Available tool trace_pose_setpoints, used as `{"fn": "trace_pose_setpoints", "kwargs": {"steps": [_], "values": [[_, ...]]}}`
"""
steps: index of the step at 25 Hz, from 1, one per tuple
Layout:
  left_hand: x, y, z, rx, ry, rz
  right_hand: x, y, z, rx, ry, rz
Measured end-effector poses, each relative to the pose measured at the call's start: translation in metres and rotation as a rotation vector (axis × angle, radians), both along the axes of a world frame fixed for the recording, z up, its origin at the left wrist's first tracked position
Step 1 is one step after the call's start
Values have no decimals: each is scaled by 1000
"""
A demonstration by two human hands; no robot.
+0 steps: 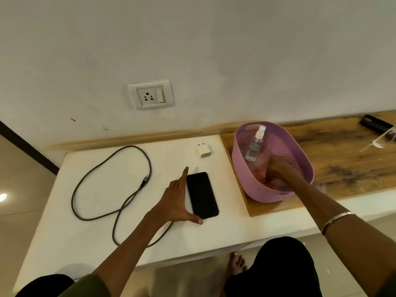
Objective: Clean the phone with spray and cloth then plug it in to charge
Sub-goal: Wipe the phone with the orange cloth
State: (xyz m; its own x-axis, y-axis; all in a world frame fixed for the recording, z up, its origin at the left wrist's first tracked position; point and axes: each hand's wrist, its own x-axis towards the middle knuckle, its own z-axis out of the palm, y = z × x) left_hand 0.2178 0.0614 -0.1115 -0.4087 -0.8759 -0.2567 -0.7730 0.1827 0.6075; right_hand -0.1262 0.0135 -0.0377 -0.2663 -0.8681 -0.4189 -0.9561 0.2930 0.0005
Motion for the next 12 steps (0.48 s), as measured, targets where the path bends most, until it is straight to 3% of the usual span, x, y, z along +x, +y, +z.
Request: {"fn": "trace_pose_setpoints", "kwargs": {"steps": [6,12], "values": [[-2,2,3,-26,-30,-18,0,19,52,-256,-143,-44],[-4,5,9,-4,-6,24,59,45,130,-940,-405,-90]]}}
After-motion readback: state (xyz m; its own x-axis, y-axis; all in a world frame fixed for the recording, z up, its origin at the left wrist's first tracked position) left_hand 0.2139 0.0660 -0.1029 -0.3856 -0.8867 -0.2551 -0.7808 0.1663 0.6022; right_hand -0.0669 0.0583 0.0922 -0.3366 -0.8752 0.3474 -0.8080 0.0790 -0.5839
